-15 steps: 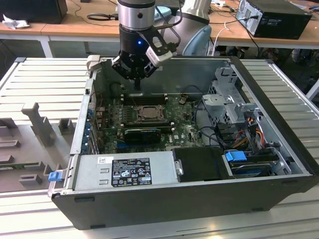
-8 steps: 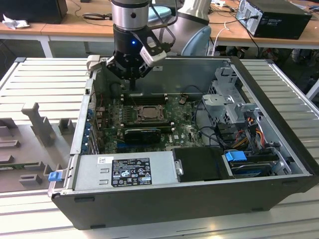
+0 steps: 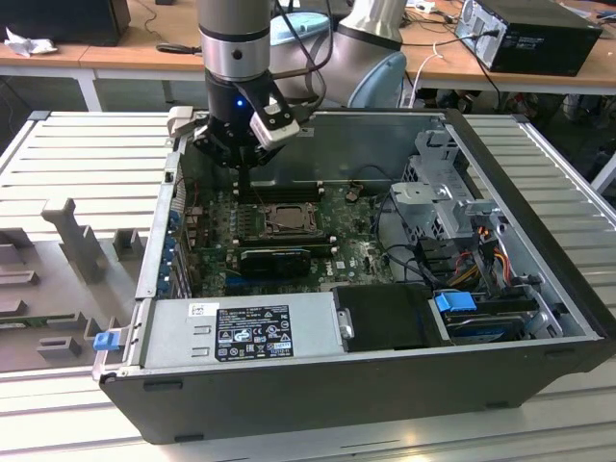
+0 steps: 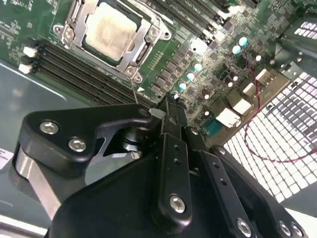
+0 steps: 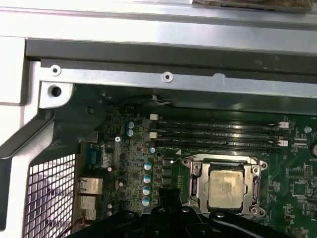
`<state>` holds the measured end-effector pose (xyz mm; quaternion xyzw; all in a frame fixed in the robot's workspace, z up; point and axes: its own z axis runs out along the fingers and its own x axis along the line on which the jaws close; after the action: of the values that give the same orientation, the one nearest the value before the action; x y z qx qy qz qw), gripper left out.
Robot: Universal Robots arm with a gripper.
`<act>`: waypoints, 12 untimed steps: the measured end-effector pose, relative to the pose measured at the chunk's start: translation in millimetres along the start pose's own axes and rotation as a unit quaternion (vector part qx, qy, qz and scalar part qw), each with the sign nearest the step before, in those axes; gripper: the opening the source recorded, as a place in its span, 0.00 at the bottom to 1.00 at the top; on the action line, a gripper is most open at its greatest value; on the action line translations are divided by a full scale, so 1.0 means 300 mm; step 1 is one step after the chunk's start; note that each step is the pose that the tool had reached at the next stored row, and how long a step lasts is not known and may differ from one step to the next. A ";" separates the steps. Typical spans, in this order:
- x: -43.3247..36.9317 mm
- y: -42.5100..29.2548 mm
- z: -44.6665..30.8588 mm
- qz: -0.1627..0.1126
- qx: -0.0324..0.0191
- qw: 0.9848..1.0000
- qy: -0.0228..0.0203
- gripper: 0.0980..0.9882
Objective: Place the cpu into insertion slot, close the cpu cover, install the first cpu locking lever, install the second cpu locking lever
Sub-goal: 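Install the first cpu locking lever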
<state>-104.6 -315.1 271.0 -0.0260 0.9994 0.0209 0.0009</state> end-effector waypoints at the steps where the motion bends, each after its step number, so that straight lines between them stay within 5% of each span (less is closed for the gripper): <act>1: 0.000 0.000 0.002 0.000 0.000 1.000 0.000 0.01; 8: 0.016 0.002 0.031 0.000 -0.001 1.000 0.000 0.01; 12: 0.028 0.028 0.039 0.000 -0.002 1.000 0.000 0.01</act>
<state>-113.4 -306.6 259.6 -0.0260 0.9994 0.0230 0.0010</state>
